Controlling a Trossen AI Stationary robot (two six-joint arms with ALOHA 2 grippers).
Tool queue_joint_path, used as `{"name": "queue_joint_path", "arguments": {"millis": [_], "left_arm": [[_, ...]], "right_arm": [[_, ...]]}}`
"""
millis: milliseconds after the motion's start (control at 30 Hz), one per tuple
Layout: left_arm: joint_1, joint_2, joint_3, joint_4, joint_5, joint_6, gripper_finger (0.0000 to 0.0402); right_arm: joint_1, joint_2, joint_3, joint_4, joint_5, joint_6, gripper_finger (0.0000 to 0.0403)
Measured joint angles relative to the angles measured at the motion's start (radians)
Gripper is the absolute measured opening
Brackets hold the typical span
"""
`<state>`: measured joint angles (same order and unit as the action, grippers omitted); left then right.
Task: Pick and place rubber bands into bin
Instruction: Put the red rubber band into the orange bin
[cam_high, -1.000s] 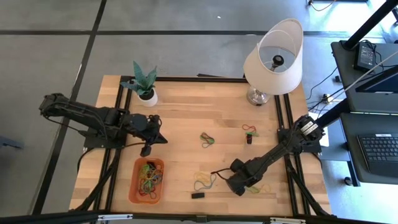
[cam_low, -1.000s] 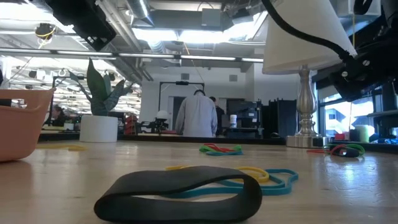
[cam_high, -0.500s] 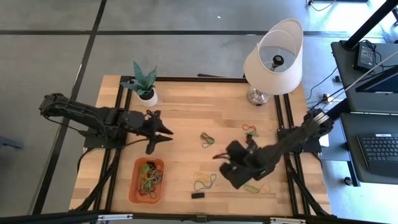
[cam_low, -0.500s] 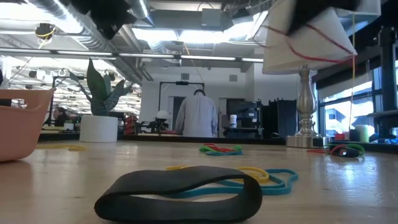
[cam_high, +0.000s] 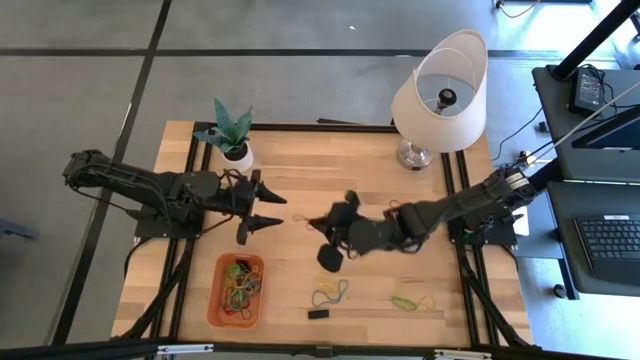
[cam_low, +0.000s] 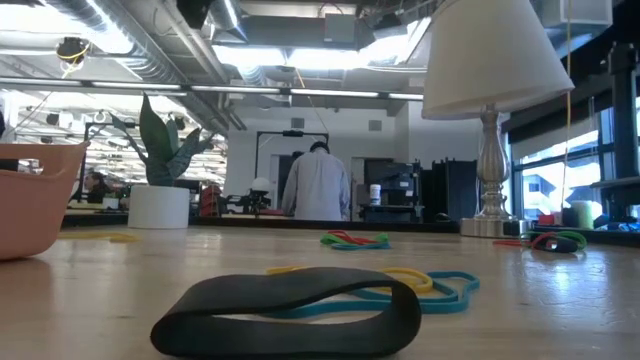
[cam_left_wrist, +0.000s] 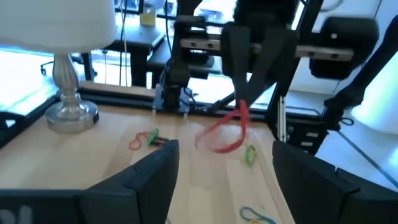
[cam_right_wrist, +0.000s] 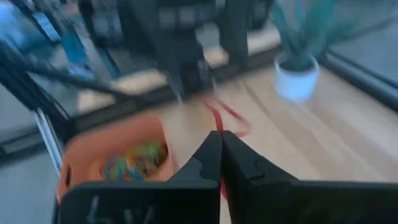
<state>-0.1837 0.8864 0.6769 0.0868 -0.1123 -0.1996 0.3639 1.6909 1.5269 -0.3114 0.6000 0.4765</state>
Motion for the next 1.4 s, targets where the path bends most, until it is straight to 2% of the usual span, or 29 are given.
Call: {"name": "queue_joint_path", "arguments": {"millis": [100, 267, 533, 900, 1000, 1100, 1333, 1400], "left_arm": [[0.000, 0.000, 0.000, 0.022, 0.003, 0.012, 0.0251], [-0.001, 0.000, 0.000, 0.051, 0.032, 0.012, 0.0251], [-0.012, 0.016, 0.000, 0.060, -0.045, 0.060, 0.0251], [-0.011, 0.159, 0.000, 0.205, -0.081, 0.094, 0.0243], [-0.011, 0.180, 0.000, 0.230, -0.081, 0.093, 0.0220], [-0.011, 0.186, 0.000, 0.240, -0.081, 0.091, 0.0180], [-0.011, 0.186, 0.000, 0.239, -0.020, 0.073, 0.0038], [-0.011, 0.186, 0.000, 0.233, -0.005, 0.056, 0.0011]], "right_arm": [[-0.043, 0.000, 0.000, 0.129, -0.051, -0.078, 0.0004], [-0.085, 0.000, 0.000, 0.222, -0.080, -0.122, 0.0004], [-0.108, 0.000, 0.000, 0.276, -0.129, -0.152, 0.0005], [-0.115, 0.004, 0.000, 0.291, -0.130, -0.183, 0.0005], [-0.114, 0.004, 0.000, 0.274, -0.131, -0.176, 0.0005], [-0.115, 0.004, 0.000, 0.251, -0.130, -0.166, 0.0005], [-0.115, 0.005, 0.000, 0.236, -0.130, -0.166, 0.0005], [-0.115, 0.005, 0.000, 0.232, -0.130, -0.167, 0.0005]]}}
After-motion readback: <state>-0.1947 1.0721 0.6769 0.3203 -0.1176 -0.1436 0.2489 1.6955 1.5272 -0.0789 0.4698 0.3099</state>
